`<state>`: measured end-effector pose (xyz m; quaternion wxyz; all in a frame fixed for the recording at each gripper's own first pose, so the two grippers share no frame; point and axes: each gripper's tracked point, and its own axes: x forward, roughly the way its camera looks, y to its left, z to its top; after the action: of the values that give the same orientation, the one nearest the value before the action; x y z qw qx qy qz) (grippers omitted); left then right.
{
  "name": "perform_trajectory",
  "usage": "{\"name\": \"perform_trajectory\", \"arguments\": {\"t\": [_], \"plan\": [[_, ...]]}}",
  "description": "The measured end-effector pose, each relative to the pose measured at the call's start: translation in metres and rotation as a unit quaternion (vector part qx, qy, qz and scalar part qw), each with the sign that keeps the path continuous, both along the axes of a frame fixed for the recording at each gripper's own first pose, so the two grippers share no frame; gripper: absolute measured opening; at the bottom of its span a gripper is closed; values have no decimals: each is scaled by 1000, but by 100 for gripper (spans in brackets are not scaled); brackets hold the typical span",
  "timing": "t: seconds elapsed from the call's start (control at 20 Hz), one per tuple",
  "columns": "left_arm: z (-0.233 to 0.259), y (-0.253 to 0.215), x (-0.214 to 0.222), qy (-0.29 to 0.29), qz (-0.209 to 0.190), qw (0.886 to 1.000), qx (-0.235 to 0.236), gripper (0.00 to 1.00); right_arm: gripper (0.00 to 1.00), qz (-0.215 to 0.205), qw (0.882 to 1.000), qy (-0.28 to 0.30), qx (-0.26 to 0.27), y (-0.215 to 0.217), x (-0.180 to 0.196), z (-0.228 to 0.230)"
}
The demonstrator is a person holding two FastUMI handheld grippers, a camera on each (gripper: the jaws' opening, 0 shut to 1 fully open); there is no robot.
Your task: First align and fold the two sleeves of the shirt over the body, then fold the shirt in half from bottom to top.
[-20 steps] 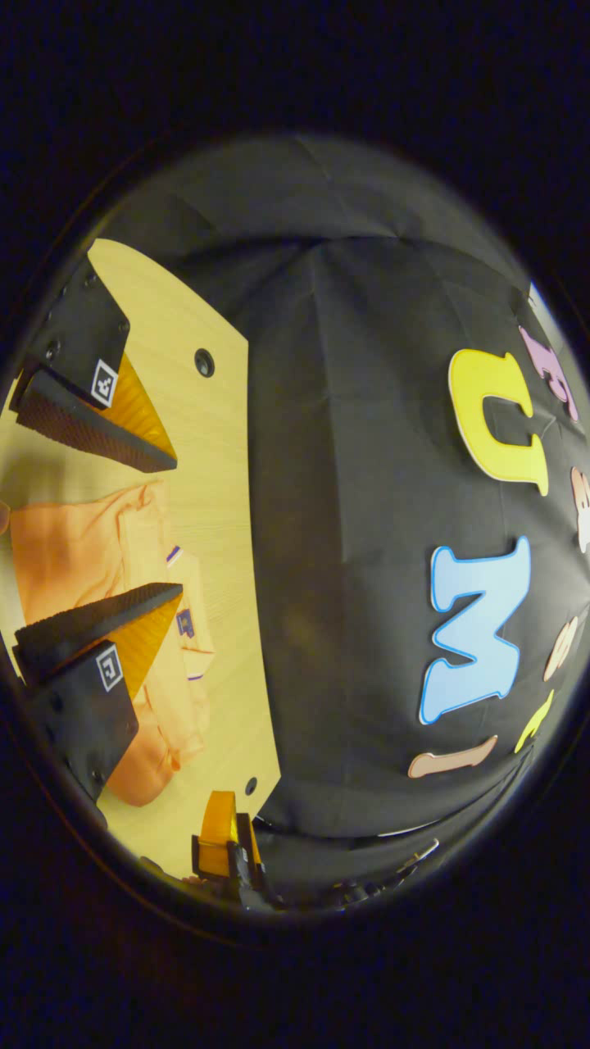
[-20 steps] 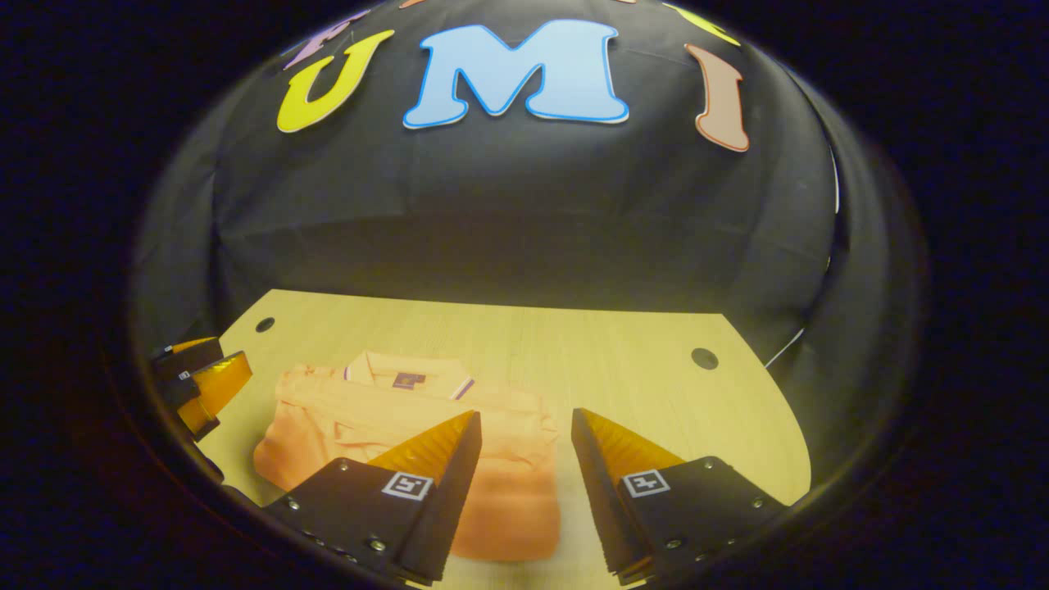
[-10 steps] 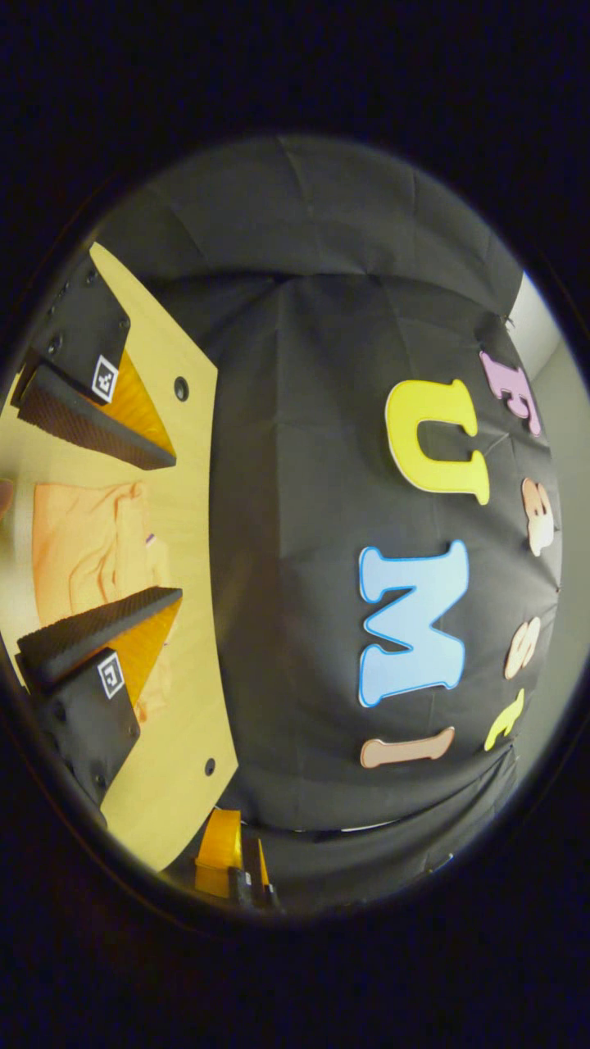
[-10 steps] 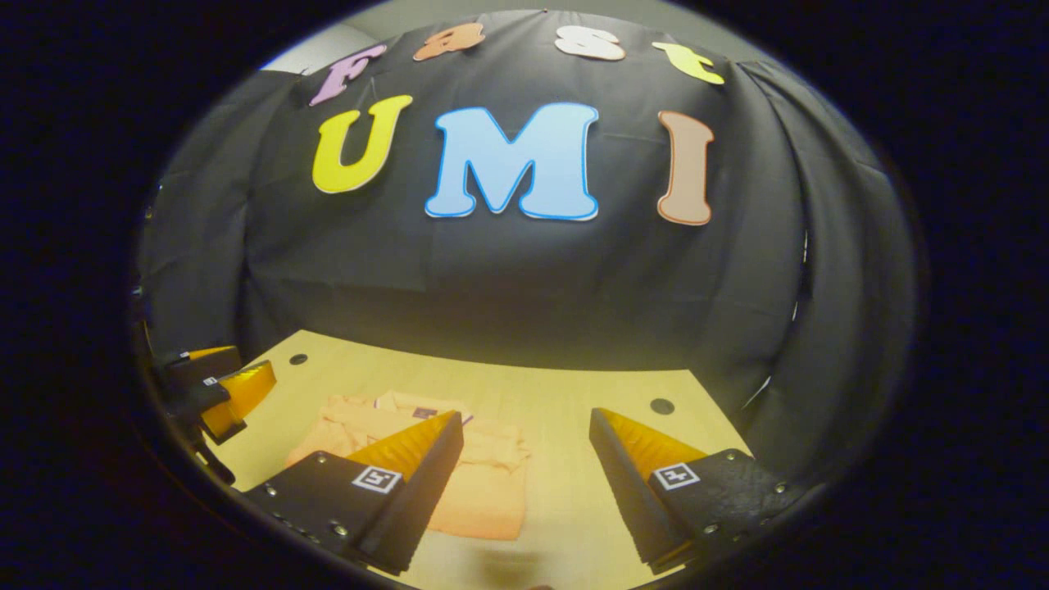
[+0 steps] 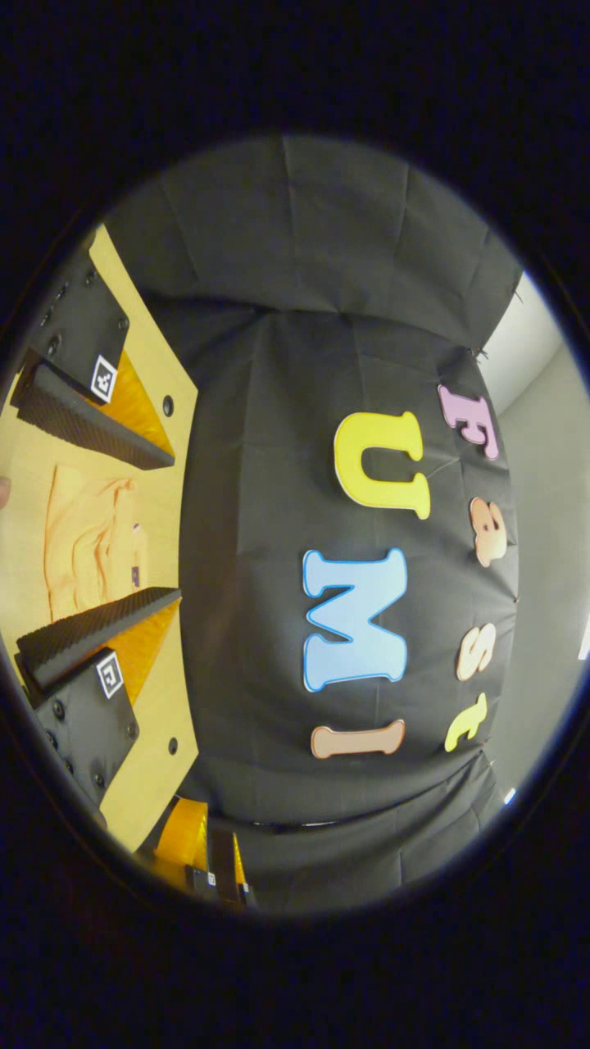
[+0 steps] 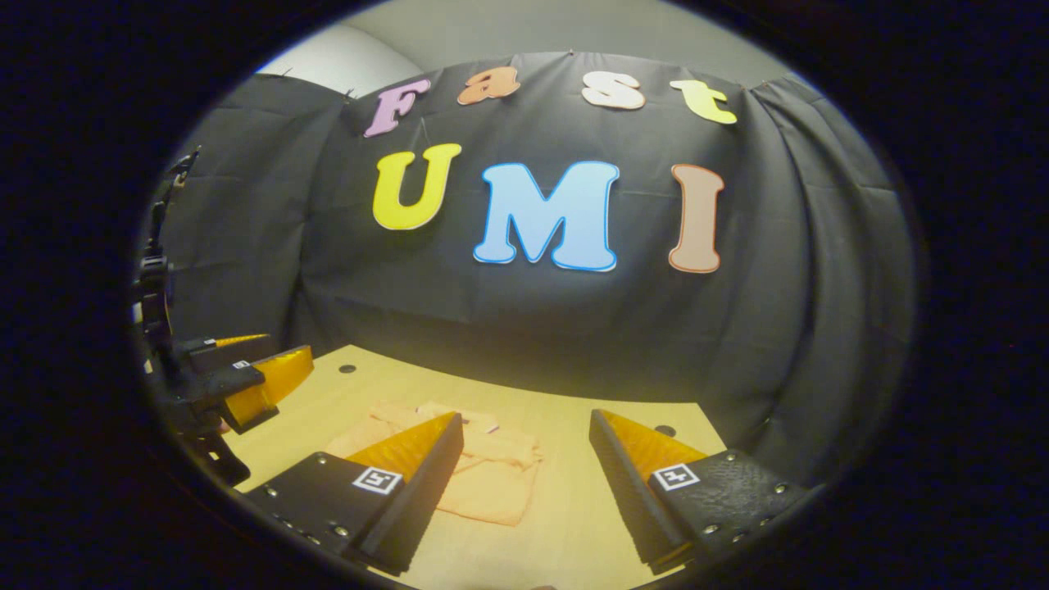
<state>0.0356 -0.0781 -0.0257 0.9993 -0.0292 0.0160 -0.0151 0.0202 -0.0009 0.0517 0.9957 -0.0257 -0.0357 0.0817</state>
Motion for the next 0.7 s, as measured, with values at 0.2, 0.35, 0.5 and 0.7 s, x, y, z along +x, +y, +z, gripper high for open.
{"name": "perform_trajectory", "arguments": {"t": [0.2, 0.35, 0.5, 0.7], "plan": [[14, 8, -20, -20, 11, 1000, 4, 96, 95, -14, 999, -27, -17, -12, -22, 5], [24, 17, -31, -31, 14, 999, 7, 96, 95, -20, 999, -24, -8, -13, -34, 3], [40, 25, -38, -53, 14, 998, 8, 92, 95, -20, 999, -23, -14, -13, -43, 1], [46, 33, -48, -64, 4, 998, 14, 94, 95, -26, 1000, -16, 1, -6, -54, -3]]}}
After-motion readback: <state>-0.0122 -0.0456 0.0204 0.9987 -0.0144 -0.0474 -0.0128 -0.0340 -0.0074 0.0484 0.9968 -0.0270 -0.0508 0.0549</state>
